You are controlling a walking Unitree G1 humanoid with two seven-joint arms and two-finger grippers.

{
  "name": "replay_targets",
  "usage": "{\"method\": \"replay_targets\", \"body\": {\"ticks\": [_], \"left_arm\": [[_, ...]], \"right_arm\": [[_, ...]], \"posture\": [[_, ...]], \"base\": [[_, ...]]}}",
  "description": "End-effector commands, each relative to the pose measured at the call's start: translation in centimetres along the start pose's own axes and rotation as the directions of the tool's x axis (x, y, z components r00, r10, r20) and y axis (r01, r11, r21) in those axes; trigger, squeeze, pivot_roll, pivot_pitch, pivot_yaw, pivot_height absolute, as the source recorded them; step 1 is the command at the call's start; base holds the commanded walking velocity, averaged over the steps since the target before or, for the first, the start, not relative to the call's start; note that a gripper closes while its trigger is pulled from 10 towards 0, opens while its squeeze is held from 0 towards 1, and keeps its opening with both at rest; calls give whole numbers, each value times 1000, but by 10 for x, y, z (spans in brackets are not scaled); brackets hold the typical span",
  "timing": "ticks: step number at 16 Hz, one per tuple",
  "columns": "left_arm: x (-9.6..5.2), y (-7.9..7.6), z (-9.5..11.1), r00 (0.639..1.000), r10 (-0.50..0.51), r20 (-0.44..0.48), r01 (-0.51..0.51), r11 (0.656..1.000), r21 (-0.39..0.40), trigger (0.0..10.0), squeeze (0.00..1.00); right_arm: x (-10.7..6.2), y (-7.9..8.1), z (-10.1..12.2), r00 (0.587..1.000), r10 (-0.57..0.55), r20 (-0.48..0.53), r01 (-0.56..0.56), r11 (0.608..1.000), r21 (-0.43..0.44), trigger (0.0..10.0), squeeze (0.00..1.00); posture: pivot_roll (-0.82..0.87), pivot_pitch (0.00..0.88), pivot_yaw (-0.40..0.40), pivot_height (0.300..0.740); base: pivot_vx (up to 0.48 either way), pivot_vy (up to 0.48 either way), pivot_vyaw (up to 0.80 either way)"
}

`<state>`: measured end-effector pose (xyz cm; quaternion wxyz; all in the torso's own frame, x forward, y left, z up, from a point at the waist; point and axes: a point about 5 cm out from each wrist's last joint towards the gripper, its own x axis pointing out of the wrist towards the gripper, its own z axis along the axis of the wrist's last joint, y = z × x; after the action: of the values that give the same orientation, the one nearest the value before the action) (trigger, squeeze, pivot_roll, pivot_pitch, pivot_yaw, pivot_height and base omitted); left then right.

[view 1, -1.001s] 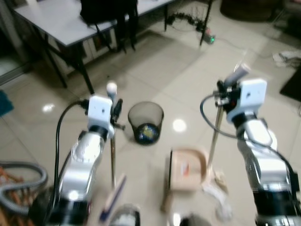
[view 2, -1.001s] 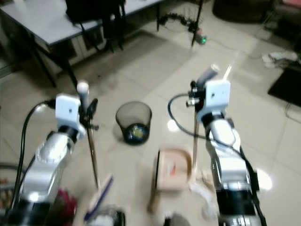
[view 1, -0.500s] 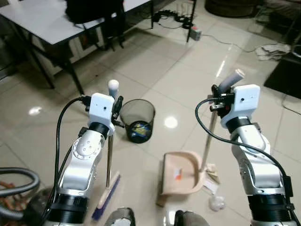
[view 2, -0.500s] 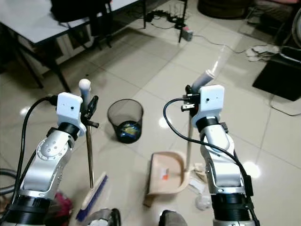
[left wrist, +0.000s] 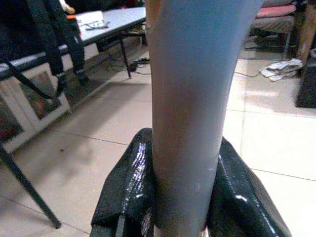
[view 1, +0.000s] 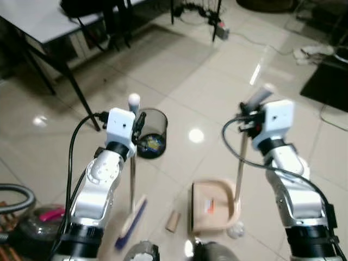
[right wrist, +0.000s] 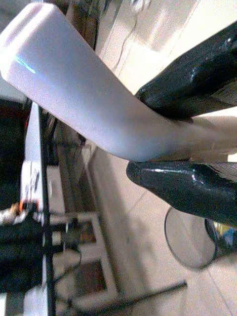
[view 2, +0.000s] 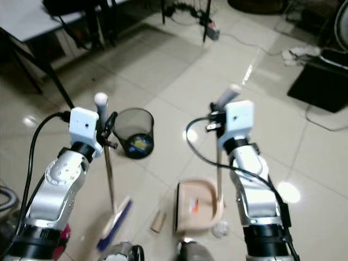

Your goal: Sweep floor

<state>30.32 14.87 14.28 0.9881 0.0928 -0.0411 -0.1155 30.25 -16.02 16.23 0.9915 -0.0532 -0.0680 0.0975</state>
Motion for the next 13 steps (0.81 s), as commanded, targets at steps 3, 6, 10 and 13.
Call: {"method": "replay_targets", "body": {"ticks": [3, 6, 10, 13], "left_arm": [[1, 5, -3, 1000, 2, 1, -2, 998, 63, 10000, 0], [7, 2, -15, 1000, -5, -17, 7, 997, 83, 10000, 0], [15, -5, -25, 999, 42, 19, -43, 998, 41, 10000, 0], [19, -8, -30, 991, 109, 74, -110, 994, 14, 10000, 0]], "right_arm": [[-1, 3, -5, 998, 63, 27, -63, 998, -13, 10000, 0], [11, 9, -10, 994, 104, 42, -100, 991, -90, 10000, 0], [23, 17, -21, 994, 100, 43, -95, 991, -99, 10000, 0], [25, 30, -36, 991, 131, 31, -126, 984, -124, 10000, 0]], "posture": [[-8, 135, 31, 740], [-10, 161, 21, 740], [-9, 209, 14, 740], [-21, 257, 12, 740]], "base": [[0, 0, 0], [0, 0, 0], [0, 0, 0], [0, 0, 0]]}}
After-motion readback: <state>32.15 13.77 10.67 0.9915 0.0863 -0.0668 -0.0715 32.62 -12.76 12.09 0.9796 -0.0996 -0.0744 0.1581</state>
